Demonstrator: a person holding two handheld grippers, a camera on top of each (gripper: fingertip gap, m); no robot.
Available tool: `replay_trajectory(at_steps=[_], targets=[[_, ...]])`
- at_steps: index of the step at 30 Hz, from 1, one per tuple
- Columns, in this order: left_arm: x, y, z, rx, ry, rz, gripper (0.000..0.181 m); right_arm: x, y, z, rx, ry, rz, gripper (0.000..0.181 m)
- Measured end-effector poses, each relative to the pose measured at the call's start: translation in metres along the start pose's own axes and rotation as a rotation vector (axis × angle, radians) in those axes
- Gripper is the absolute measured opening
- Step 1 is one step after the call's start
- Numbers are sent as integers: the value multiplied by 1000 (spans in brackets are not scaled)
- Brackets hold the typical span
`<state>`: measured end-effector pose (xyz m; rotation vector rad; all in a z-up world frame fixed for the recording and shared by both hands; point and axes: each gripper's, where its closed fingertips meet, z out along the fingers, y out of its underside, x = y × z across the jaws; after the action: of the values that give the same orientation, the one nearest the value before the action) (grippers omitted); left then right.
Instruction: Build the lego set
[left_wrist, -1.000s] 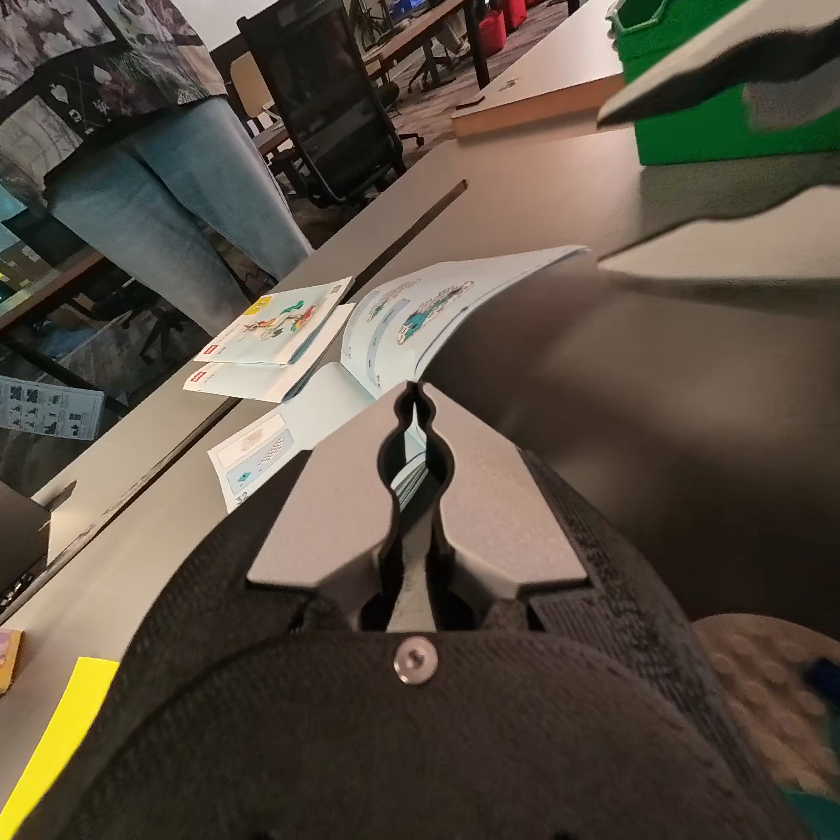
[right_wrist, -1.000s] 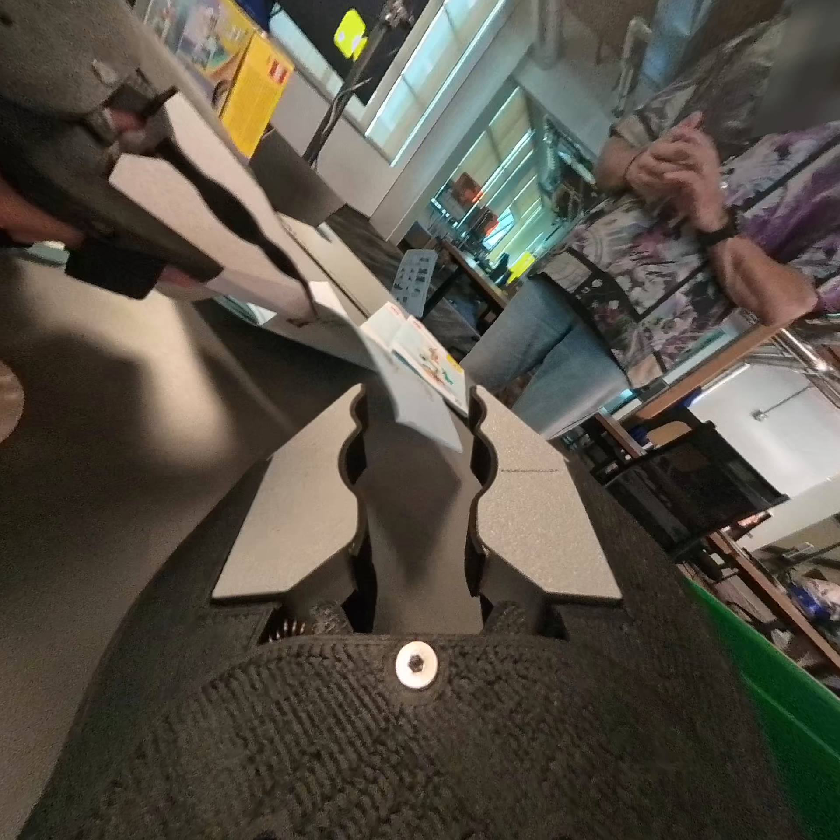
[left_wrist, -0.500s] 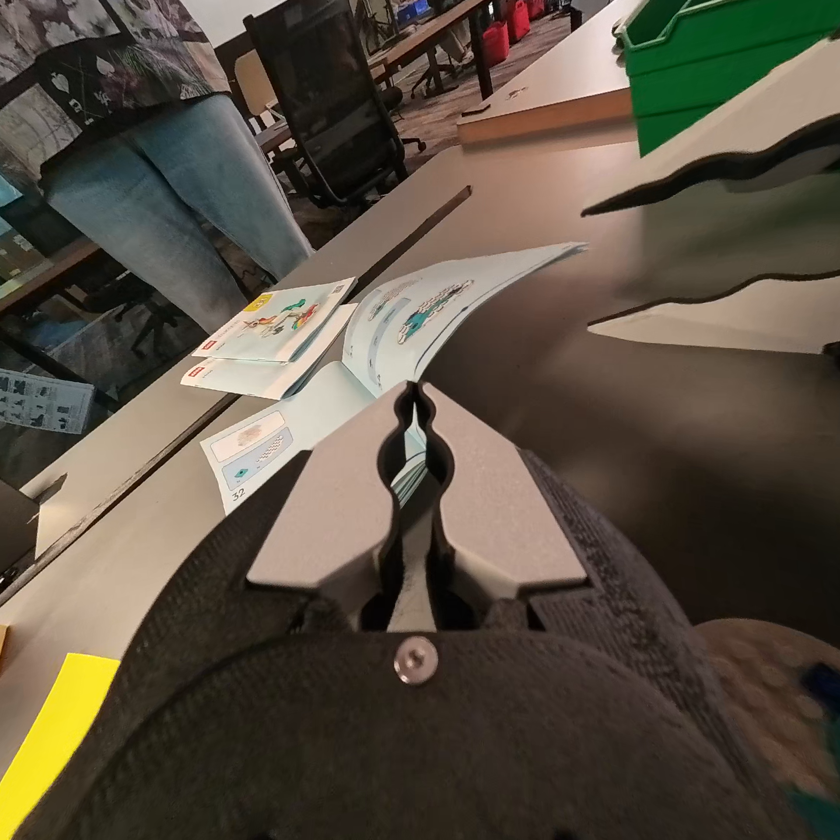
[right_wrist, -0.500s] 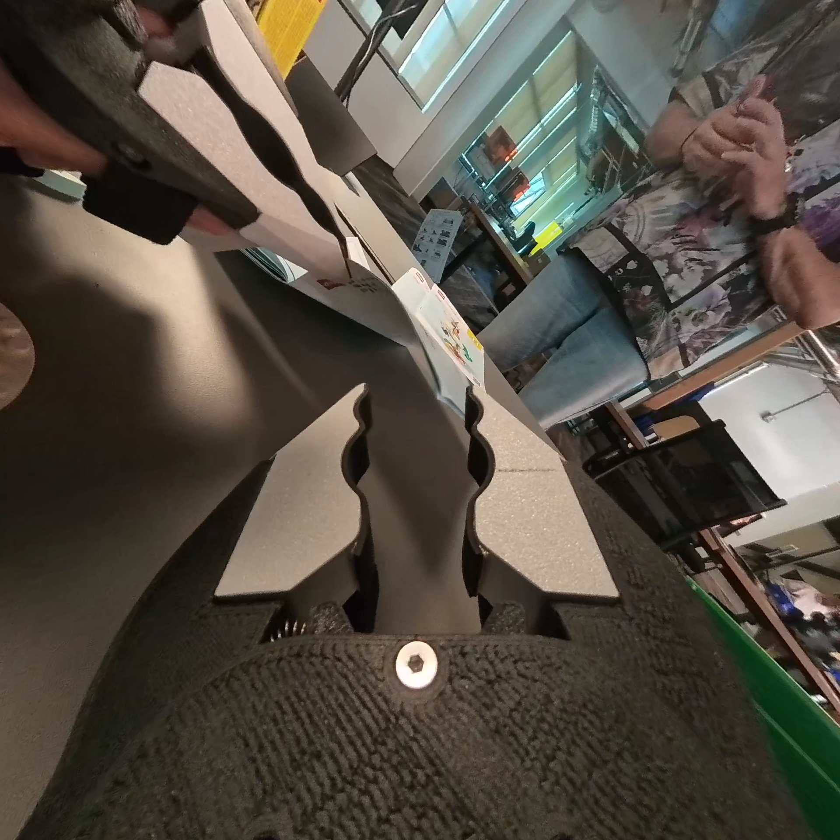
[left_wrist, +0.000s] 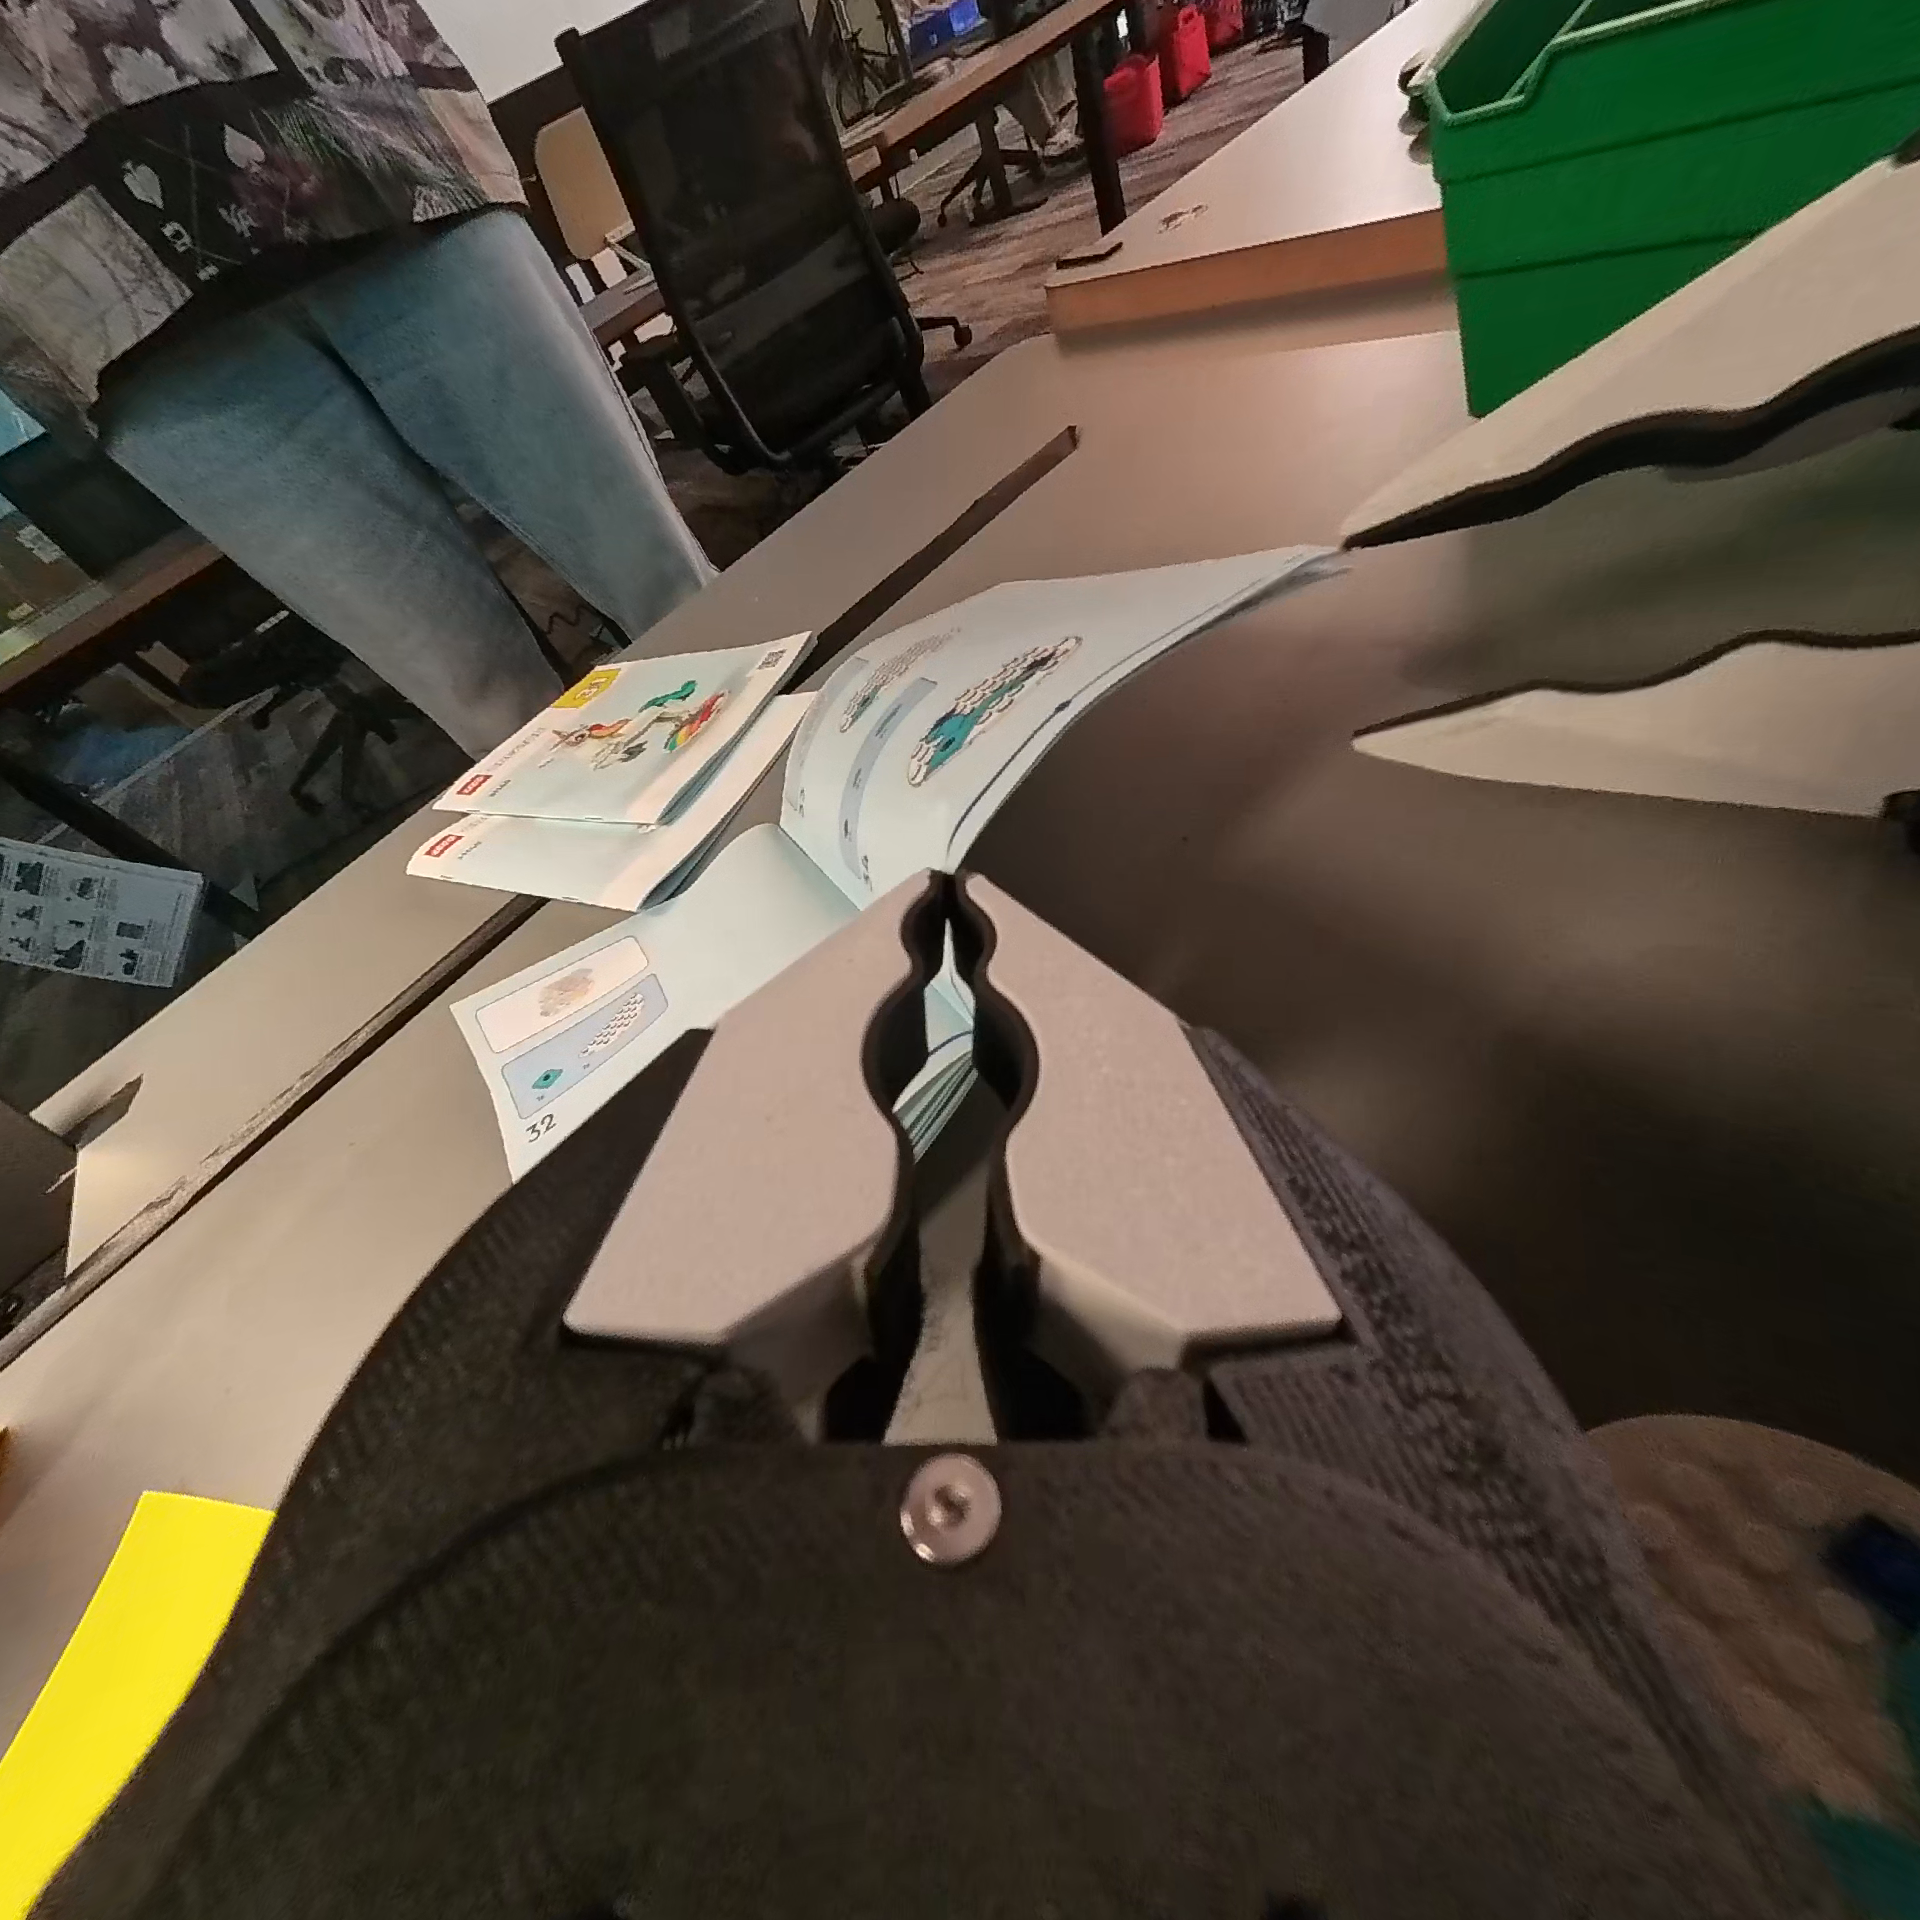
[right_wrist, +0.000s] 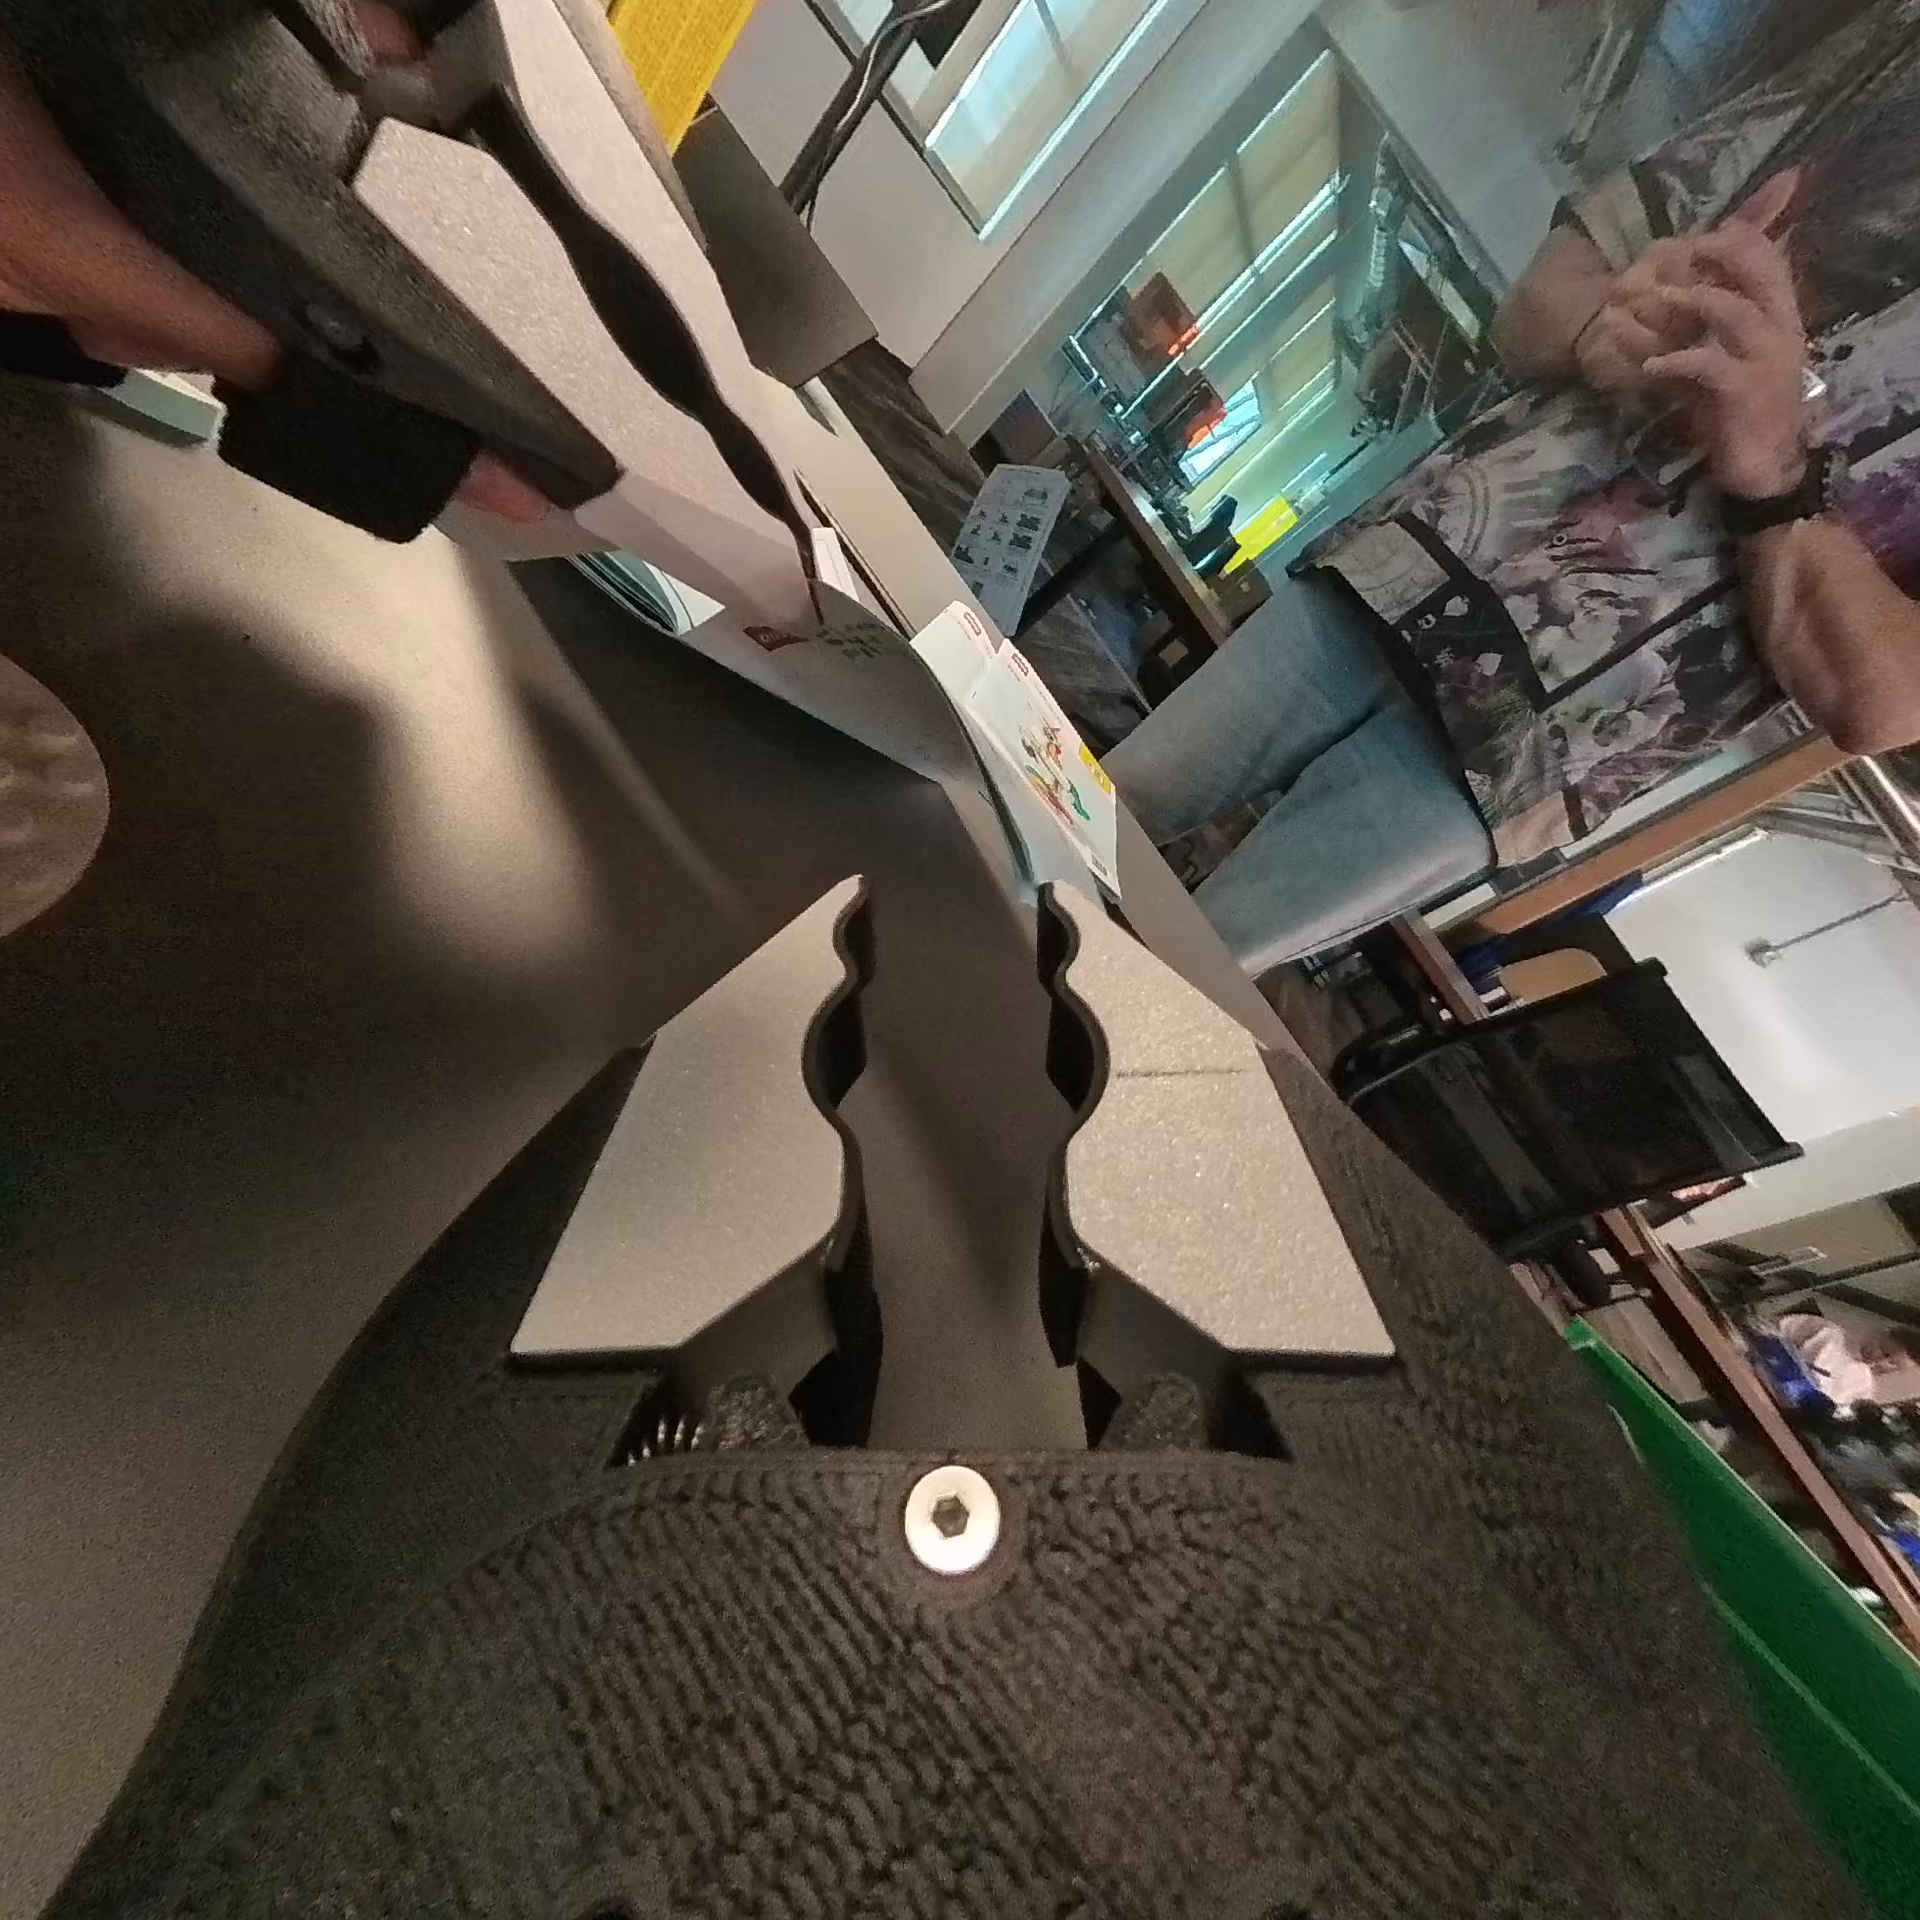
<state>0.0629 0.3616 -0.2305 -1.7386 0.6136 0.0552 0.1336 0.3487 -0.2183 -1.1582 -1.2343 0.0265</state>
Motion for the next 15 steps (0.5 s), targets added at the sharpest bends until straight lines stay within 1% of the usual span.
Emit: replay_trajectory(at_steps=[8, 15], targets=[[-1, 0, 0, 0, 2, -7, 0, -2, 1, 1, -9, -9, -11, 28], [0, 0, 0, -6, 4, 7, 0, 2, 1, 0, -15, 27, -22, 27]])
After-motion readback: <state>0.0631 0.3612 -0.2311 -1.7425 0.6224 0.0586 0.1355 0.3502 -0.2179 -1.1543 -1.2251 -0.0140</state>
